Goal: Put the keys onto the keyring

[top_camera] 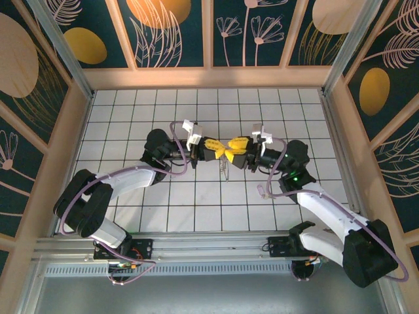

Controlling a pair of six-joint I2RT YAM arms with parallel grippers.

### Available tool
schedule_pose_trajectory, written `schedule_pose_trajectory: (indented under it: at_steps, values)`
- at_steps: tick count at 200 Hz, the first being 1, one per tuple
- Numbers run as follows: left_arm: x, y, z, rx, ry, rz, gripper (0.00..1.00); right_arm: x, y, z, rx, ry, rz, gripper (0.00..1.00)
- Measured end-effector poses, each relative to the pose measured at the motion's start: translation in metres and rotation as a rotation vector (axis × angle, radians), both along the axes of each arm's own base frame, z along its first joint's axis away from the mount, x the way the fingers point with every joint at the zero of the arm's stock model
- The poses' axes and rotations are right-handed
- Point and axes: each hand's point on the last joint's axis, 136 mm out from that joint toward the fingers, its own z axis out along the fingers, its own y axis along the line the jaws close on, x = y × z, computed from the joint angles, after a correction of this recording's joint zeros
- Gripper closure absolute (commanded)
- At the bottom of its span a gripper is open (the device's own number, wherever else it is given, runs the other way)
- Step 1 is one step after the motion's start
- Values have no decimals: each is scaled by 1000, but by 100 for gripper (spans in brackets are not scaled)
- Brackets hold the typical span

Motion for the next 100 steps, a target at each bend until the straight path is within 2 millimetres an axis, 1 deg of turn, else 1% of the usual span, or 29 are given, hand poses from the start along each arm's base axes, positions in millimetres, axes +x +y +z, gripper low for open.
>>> schedule_pose_trajectory:
  at_steps: [25,44,55,74,84,100]
  values:
    - [7,4,-1,11,-20,79,100,2,-24,13,32,-18,-116,29]
    - [8,9,4,5,-63,126,100,3,-41,21,65,-20,-211,28]
    - [9,11,7,4,-90,155,100,8,-51,24,79,5,-282,28]
    - [10,15,10,5,-135,196,100,21,-65,18,83,72,-398,28]
    - [11,17,11,7,-157,217,100,28,-71,10,78,116,-453,28]
    - [13,20,11,16,-186,249,100,43,-83,-8,60,205,-552,28]
